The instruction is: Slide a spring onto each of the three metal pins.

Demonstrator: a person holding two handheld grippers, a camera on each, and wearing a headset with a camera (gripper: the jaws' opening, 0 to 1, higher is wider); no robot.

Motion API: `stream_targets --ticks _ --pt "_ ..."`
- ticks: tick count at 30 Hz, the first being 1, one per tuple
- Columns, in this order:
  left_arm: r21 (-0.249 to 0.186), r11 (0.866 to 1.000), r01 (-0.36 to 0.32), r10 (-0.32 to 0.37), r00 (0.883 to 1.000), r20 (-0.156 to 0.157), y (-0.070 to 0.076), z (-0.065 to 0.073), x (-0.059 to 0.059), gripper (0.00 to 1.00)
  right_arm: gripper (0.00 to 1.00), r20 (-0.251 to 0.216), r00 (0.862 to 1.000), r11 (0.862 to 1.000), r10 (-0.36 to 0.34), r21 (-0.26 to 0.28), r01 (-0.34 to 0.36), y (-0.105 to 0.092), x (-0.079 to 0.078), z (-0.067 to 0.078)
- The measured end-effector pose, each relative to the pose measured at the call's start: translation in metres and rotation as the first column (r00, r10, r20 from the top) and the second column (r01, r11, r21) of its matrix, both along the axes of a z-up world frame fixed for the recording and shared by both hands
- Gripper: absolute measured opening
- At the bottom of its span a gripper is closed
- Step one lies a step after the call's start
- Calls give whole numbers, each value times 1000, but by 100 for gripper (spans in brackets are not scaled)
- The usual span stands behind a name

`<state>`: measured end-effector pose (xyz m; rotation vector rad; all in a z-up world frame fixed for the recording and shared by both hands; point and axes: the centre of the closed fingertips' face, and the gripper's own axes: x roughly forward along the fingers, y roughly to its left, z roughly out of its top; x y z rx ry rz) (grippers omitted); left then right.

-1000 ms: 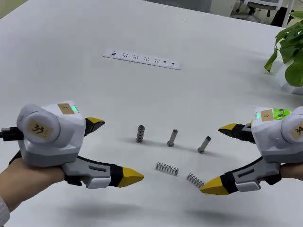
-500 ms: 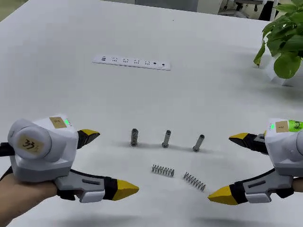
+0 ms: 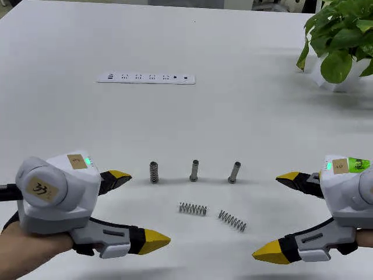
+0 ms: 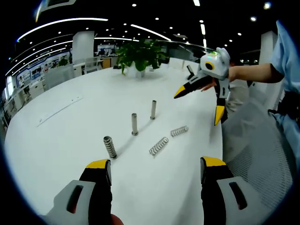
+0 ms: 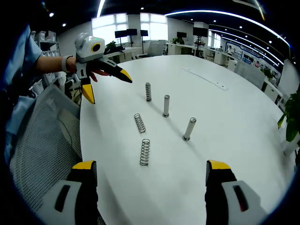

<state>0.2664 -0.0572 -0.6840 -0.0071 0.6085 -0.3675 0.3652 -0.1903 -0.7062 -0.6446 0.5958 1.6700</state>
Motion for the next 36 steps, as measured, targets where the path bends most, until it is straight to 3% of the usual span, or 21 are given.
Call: stream_targets --ticks 4,6,10,13,16,22,29,33,36 --pt "-18 998 61 -61 998 -3 -13 -1 8 65 97 -16 1000 1000 -6 -8 6 -3 -4 -7" --pt "6 995 102 -102 995 -11 -17 -3 12 58 96 -20 1000 1000 -9 -9 9 -4 -6 -10" --pt "24 985 172 -171 984 -42 -25 -11 19 49 96 -25 1000 1000 -14 -2 14 -3 -7 -9" --pt "67 971 229 -222 970 -95 -29 -20 24 46 96 -26 1000 1000 -16 4 16 -2 -8 -8" --pt "78 960 270 -261 959 -110 -35 -24 30 41 96 -26 999 1000 -20 9 21 -2 -8 -6" --pt "127 945 300 -278 946 -165 -35 -34 40 36 96 -27 999 1000 -29 10 30 -4 -8 -5" --pt "171 925 339 -303 931 -205 -35 -41 46 28 95 -29 998 999 -48 6 48 -12 -5 -7" --pt "174 921 349 -309 926 -218 -33 -44 49 25 95 -26 998 998 -57 8 57 -15 -4 -6" --pt "198 908 370 -320 915 -244 -33 -48 49 22 95 -29 997 998 -66 14 67 -16 -4 -4"
